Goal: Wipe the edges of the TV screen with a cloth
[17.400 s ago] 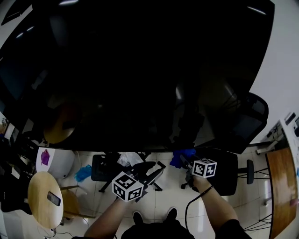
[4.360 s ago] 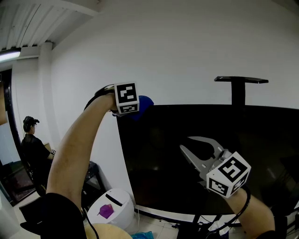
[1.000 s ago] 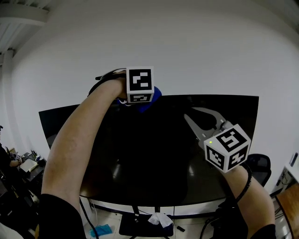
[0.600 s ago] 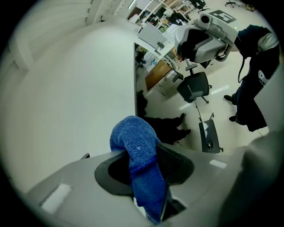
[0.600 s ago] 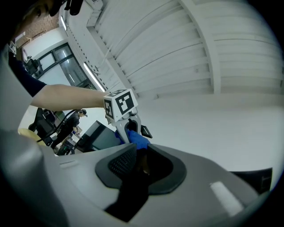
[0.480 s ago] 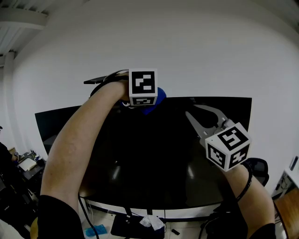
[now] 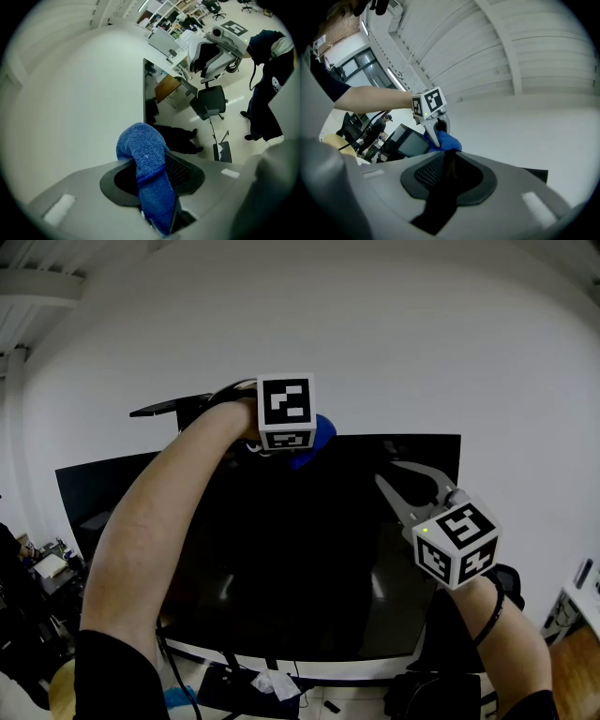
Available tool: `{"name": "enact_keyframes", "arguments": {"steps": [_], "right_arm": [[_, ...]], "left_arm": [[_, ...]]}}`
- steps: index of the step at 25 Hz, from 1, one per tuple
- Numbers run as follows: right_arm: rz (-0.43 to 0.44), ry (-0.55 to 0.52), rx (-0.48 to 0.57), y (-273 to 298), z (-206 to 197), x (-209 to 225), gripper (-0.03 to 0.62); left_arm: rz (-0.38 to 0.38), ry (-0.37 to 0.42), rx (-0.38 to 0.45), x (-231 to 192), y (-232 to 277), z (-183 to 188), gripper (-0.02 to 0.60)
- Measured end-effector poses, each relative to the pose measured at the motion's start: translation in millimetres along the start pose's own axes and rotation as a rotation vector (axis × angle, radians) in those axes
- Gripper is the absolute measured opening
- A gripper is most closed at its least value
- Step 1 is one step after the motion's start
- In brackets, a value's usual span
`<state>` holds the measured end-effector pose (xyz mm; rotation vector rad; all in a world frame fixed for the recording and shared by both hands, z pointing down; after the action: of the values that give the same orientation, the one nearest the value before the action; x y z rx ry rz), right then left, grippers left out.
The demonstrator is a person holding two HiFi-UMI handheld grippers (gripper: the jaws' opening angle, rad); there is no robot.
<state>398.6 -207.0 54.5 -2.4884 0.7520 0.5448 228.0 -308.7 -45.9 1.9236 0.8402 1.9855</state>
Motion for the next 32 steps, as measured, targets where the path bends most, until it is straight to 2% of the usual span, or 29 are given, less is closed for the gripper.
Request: {"name": "enact_keyframes", "arguments": {"steps": [6, 15, 32], "right_arm": [[-0.012, 0.009, -0.009, -34.1, -13.8, 40.5, 0.081], [-0.039, 0.005, -0.021, -85.6, -26.1, 78.2, 0.081], [-0.096, 0.016, -0.046, -135.6, -47.1, 123.7, 0.081]], "left_arm": [[0.002, 0.011, 0.016, -5.9, 9.5, 58.7, 0.130], [-0.002, 0.053, 0.062, -4.2, 22.7, 144.9, 0.130], [0.000, 0.131, 0.188, -8.3, 33.6, 263.5, 0.130]]}}
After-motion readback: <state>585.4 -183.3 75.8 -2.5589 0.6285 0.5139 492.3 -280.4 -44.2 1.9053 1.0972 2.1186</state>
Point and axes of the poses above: the fingertips, and each gripper's own axes: y forward along the fingers, x to its right, z out of its top, the point moved 9 cm from there along -y, backward along the fingers
